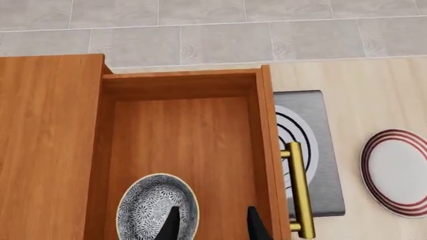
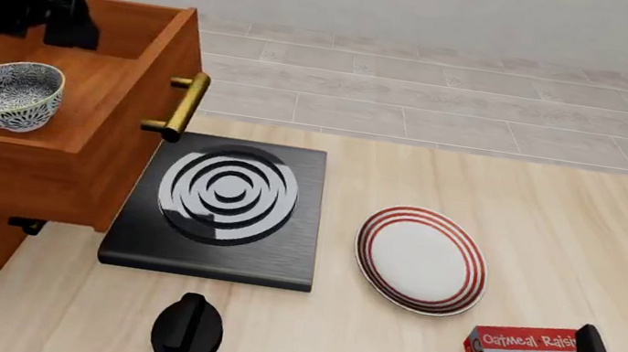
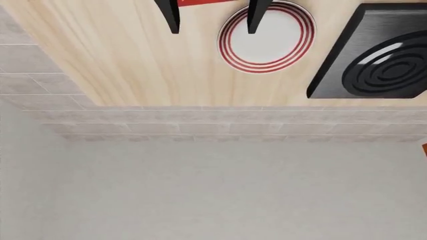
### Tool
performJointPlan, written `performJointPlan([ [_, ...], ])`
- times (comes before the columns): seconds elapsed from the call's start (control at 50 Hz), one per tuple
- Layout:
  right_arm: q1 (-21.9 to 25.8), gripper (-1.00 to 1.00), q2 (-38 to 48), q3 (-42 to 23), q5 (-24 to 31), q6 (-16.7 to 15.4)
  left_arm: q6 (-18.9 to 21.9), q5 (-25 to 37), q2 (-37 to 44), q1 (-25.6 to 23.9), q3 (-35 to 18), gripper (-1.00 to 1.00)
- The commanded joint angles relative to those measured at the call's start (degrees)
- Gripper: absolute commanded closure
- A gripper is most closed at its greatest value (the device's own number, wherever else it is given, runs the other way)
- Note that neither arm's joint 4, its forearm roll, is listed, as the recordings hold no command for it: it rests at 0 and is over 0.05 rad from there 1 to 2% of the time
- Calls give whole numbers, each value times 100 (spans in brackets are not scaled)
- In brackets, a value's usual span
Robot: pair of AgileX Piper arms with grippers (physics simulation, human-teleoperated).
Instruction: Pick the akita bowl in the top layer of the wooden cabinet and place it on the plate.
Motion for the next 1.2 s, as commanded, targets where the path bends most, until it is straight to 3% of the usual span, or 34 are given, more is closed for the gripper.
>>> performJointPlan([
  [0.02, 5, -100, 5, 1, -7, 11, 70, -8, -14, 153, 217, -100],
  [0.4, 11, -100, -43, -3, 54, -20, 52, -192, 42, 364, 630, -100],
  [1.2, 13, -100, 101, 8, -85, -35, -49, -641, 120, 256, 1380, -100],
])
